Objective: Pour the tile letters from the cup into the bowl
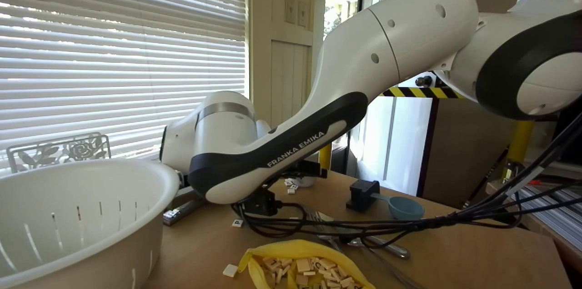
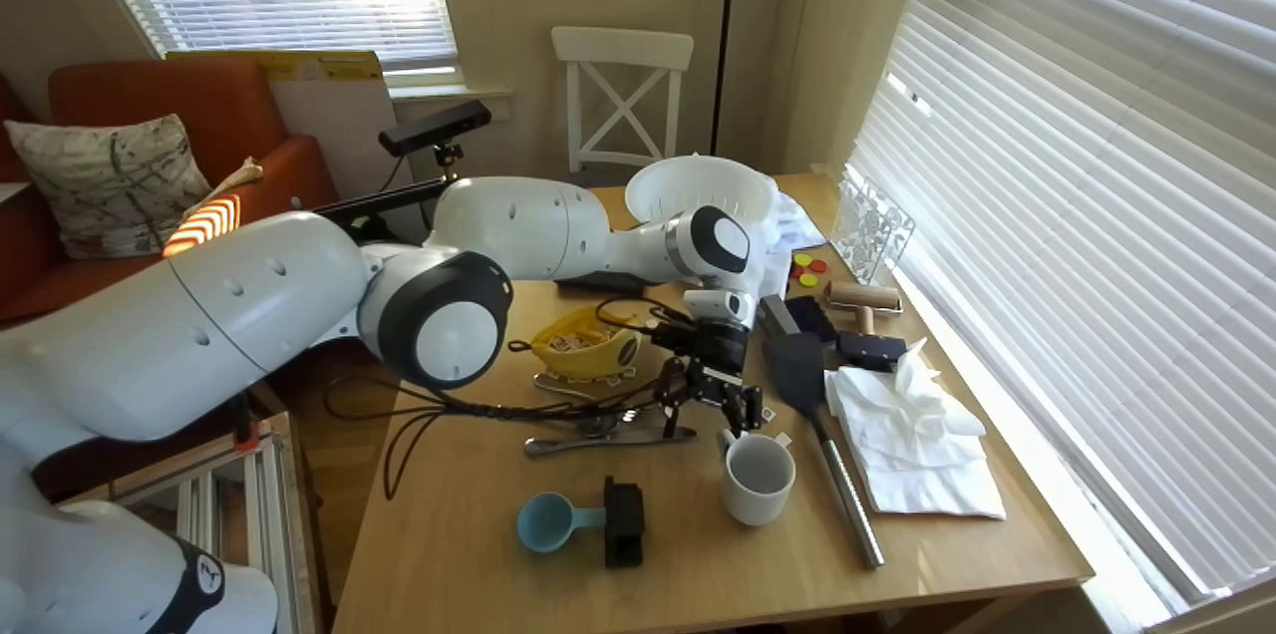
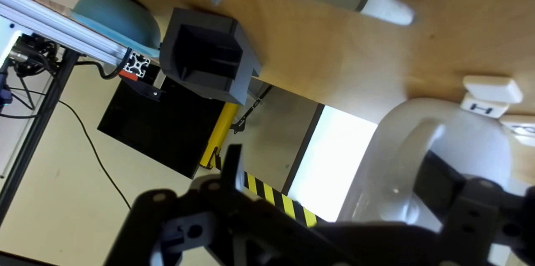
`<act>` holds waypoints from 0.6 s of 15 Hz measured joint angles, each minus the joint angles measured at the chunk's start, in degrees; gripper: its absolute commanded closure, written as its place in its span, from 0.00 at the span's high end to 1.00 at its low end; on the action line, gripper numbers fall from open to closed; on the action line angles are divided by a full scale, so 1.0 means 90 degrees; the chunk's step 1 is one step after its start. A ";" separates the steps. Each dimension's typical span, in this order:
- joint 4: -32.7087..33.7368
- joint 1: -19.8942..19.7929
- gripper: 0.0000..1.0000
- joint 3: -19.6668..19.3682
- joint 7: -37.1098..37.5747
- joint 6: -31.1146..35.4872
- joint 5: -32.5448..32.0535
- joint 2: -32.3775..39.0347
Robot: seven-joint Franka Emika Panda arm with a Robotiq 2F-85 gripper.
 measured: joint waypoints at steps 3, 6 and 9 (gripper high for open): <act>0.0001 0.0010 1.00 -0.0026 0.0005 0.0109 0.0000 0.0001; 0.0001 0.0038 1.00 -0.0075 0.0073 0.0371 0.0000 0.0005; 0.0001 0.0066 1.00 -0.0143 0.0118 0.0586 0.0000 0.0023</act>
